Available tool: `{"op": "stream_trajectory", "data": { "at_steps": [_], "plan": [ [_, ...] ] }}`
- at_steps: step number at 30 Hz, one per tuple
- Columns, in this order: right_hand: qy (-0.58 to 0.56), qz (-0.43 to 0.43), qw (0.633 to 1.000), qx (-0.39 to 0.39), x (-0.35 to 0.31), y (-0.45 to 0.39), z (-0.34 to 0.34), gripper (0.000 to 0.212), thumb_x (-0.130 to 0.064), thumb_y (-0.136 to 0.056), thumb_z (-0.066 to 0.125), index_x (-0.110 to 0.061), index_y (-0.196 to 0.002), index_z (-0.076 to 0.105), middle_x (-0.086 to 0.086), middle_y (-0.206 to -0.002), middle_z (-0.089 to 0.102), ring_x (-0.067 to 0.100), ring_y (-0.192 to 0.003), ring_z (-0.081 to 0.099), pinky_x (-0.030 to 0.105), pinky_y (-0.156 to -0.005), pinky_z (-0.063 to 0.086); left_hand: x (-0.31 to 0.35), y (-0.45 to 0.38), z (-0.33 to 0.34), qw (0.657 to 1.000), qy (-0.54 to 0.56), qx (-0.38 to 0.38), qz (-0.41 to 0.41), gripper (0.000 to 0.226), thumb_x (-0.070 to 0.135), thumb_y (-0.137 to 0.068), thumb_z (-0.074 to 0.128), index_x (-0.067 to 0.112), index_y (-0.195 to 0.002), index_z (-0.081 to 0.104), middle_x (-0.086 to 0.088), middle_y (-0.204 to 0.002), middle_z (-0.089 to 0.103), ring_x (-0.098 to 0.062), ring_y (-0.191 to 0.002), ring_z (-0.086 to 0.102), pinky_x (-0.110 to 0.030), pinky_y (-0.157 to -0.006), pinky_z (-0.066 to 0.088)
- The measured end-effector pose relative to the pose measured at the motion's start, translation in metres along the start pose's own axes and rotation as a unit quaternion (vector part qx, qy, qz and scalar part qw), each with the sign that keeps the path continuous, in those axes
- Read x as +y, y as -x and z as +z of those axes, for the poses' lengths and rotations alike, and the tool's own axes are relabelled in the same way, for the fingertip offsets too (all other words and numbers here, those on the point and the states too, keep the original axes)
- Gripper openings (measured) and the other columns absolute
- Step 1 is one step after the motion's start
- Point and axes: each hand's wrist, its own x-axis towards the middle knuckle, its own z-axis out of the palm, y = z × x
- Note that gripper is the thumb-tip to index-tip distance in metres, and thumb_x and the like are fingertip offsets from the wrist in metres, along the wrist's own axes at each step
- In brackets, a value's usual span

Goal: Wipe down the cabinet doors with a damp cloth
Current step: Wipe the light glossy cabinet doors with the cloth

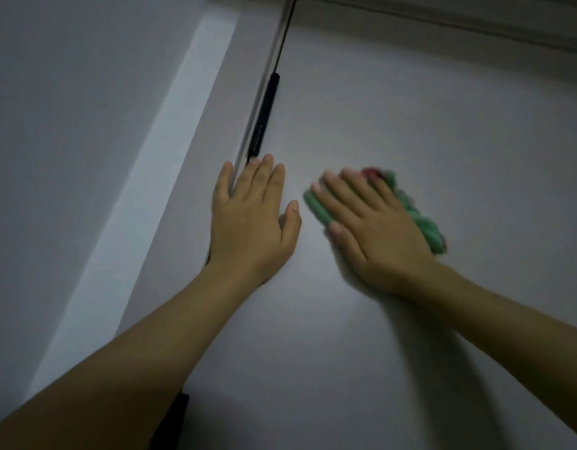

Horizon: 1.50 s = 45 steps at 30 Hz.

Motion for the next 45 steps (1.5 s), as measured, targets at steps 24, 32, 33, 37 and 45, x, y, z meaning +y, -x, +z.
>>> {"op": "stream_trajectory", "data": {
  "at_steps": [24,32,33,37,45],
  "plan": [
    [-0.011,0.226,0.973,0.047,0.076,0.007,-0.010,0.060,-0.042,-0.097,0.010,-0.021,-0.153,0.012,0.005,-0.160,0.011,0.025,-0.148,0.007,0.041,-0.120,-0.001,0.068,0.020,-0.002,0.993,0.096,-0.067,-0.009,0.070,0.046,-0.089,0.012,0.015,-0.148,0.033,-0.008,-0.158,0.021,-0.020,-0.146,0.017,-0.036,-0.117,-0.004],
    [0.024,0.182,0.983,0.028,0.145,0.087,-0.023,0.061,-0.043,-0.095,0.010,-0.020,-0.151,0.021,0.006,-0.157,0.023,0.027,-0.146,0.016,0.044,-0.119,0.001,0.131,0.024,0.009,0.986,0.146,-0.073,0.024,0.065,0.042,-0.090,0.019,0.012,-0.144,0.040,-0.009,-0.156,0.028,-0.021,-0.145,0.021,-0.033,-0.117,-0.003],
    [0.028,0.245,0.969,0.035,0.165,0.078,-0.025,0.063,-0.044,-0.094,0.008,-0.020,-0.152,0.018,0.007,-0.158,0.019,0.028,-0.147,0.012,0.046,-0.119,-0.003,0.139,0.025,0.010,0.986,0.150,-0.075,0.025,0.065,0.042,-0.090,0.019,0.013,-0.144,0.040,-0.008,-0.156,0.027,-0.021,-0.145,0.021,-0.033,-0.117,-0.003],
    [0.046,0.265,0.963,0.002,0.184,0.072,-0.030,0.066,-0.042,-0.093,0.008,-0.015,-0.153,0.004,0.008,-0.161,0.001,0.025,-0.148,-0.007,0.042,-0.117,-0.014,0.177,0.022,0.016,0.983,0.158,-0.080,0.040,0.066,0.043,-0.090,0.017,0.014,-0.145,0.039,-0.008,-0.156,0.027,-0.020,-0.145,0.020,-0.033,-0.117,-0.004],
    [-0.005,0.093,0.996,-0.015,0.231,0.132,-0.034,0.058,-0.048,-0.095,0.006,-0.026,-0.149,0.009,0.001,-0.159,0.013,0.022,-0.147,0.008,0.034,-0.119,0.000,0.238,0.003,0.027,0.982,0.176,-0.056,0.031,0.068,0.044,-0.089,0.015,0.014,-0.144,0.040,-0.007,-0.155,0.030,-0.020,-0.144,0.023,-0.028,-0.115,-0.006]
  ]
}}
